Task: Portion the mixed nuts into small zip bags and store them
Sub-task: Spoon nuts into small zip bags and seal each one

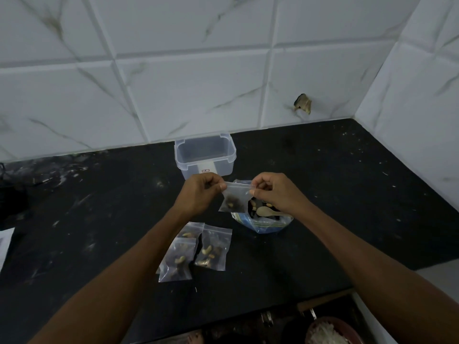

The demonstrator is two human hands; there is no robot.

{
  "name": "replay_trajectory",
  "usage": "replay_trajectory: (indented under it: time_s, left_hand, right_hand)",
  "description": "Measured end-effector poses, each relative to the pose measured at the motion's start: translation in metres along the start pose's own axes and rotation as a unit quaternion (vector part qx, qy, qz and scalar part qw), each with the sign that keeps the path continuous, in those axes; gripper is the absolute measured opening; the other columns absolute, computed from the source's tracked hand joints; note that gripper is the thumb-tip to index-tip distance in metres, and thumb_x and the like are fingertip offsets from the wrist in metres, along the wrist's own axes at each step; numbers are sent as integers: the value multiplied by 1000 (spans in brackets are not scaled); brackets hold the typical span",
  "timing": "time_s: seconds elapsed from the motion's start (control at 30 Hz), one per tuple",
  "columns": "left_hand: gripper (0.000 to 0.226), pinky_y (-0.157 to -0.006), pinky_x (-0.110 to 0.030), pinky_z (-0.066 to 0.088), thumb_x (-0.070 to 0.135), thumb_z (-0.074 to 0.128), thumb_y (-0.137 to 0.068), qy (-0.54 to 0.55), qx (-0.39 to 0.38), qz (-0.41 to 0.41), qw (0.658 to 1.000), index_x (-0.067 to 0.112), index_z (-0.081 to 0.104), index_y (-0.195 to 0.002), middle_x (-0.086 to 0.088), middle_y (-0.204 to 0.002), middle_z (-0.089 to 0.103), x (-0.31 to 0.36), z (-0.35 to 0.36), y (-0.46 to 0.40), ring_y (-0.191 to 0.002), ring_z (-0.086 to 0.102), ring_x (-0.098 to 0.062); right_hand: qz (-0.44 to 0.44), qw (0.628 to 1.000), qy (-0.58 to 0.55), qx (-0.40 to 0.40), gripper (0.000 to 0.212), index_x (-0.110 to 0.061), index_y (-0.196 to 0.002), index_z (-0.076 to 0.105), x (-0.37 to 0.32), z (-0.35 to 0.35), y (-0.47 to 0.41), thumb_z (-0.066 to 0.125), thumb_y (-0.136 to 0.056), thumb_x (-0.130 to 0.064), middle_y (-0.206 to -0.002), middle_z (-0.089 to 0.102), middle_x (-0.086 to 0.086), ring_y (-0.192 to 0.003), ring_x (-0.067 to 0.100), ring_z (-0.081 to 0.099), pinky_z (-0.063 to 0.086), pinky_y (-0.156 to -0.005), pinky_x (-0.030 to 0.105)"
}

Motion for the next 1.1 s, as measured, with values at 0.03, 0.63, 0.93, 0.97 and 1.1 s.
replay_trajectory:
  time_s: [0.03, 0.63, 0.93, 0.97, 1.1]
  left_hand:
    - [11, -78, -15, 47, 17, 60, -94, -3, 4, -1, 1000, 20, 65, -84, 9, -90, 66, -2, -2, 2, -91, 63, -4]
    - [10, -68, -8, 44, 17, 60, -94, -38, 47, -56, 997, 26, 63, -90, 11, -90, 64, -54, -47, 27, -84, 61, 8]
    - [6, -71, -25, 58, 16, 53, -98, 28, -3, -122, 992, 14, 58, -99, -6, -90, 69, -65, -39, 33, -79, 71, -13]
    - [7, -72, -27, 59, 16, 53, -98, 33, -15, -133, 991, 12, 59, -100, -7, -90, 69, -66, -37, 33, -78, 71, -15]
    - [8, -70, -27, 59, 10, 56, -96, 47, -86, -197, 975, 6, 61, -99, -10, -84, 71, -75, -21, 39, -73, 71, -17]
  right_hand:
    - [-7, 1000, 8, -4, 4, -18, -90, 68, -3, 4, -1, 67, -87, -15, -78, 66, -6, -70, 5, 62, 51, -67, 22]
    - [20, 997, -66, -44, 8, -13, -86, 62, -29, 76, -33, 62, -90, -7, -81, 70, 9, -73, 20, 71, 61, -70, 38]
    - [111, 980, -103, -132, 7, -21, -94, 51, -20, 97, -22, 47, -99, -20, -93, 69, 11, -79, 21, 73, 61, -74, 43]
    - [129, 975, -113, -141, 5, -18, -98, 51, -20, 97, -17, 46, -100, -19, -94, 69, 14, -76, 22, 73, 61, -72, 42]
    - [194, 958, -124, -171, 9, -10, -105, 52, -12, 98, 1, 47, -99, -14, -88, 70, 19, -71, 25, 74, 61, -66, 37]
Point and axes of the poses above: each hand's wrist, its own y-axis away from the middle knuckle, its own z-axis out of the palm, x = y × z, the point moved 4 cm from there along -y, towards the middle knuckle
